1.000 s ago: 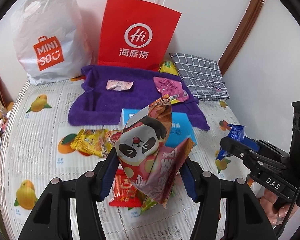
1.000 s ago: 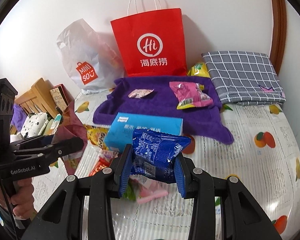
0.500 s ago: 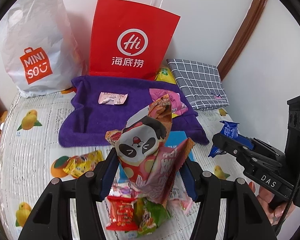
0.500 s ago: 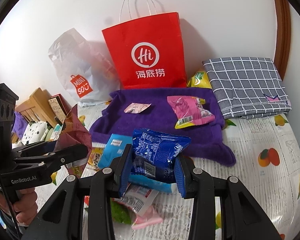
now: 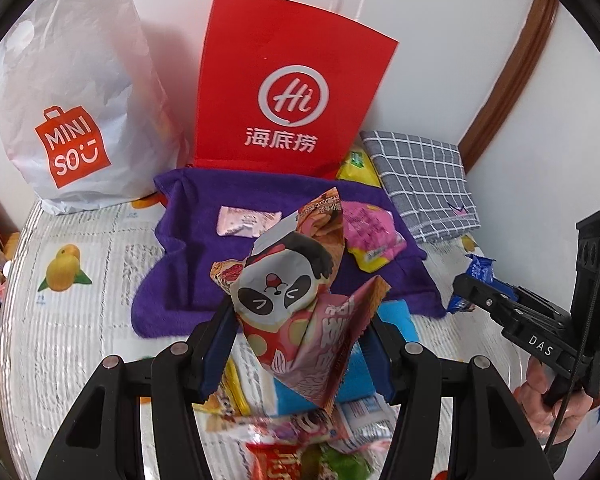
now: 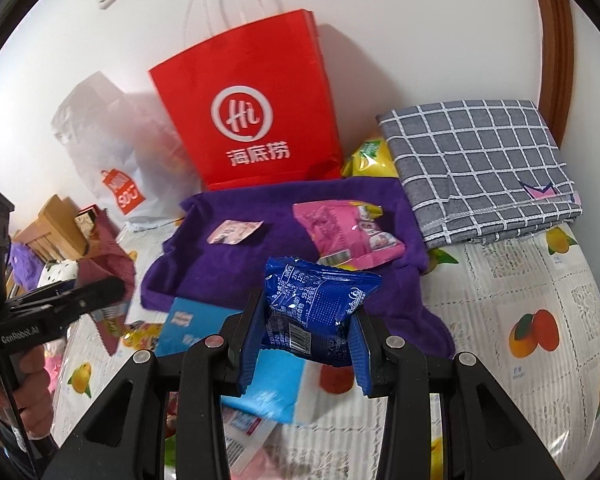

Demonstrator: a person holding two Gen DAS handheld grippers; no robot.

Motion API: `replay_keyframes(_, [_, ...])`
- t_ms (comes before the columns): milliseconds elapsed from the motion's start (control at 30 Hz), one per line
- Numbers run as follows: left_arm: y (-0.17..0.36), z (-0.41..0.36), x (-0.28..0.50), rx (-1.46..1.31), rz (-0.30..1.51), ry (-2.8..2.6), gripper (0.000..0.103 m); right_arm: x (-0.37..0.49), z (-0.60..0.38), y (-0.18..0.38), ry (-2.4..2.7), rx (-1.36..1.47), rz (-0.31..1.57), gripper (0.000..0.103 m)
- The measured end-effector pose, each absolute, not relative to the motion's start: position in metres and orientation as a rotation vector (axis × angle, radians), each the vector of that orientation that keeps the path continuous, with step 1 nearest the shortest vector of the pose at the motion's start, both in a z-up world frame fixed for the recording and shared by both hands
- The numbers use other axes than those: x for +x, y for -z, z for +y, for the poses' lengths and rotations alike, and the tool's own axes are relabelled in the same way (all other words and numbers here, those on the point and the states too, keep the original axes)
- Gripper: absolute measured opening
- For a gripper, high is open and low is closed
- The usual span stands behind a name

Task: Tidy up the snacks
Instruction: 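Carry the panda-print bag and dark blue bag in both tools toward the purple towel, then lower both held bags onto the purple towel and open both tools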

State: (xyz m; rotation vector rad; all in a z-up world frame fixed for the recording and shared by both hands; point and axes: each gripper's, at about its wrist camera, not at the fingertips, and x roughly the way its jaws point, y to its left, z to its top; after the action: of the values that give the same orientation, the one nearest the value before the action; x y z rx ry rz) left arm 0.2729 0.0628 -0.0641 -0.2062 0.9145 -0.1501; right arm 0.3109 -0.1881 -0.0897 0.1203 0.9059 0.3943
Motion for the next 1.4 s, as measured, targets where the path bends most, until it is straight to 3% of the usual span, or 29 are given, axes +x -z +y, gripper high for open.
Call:
replay_keyframes(767, [0.105,0.105,0.344,-0.246,0.980,0.073,0.056,0.387,-0.194,0.152,-0.342,0.126,1.008,0.039])
replay_keyframes(1400, [0.139,0.104,0.375,-0.234,1.027,0.059,0.056,0.399,-0.186,0.184,-0.324,0.080,1.047,0.039])
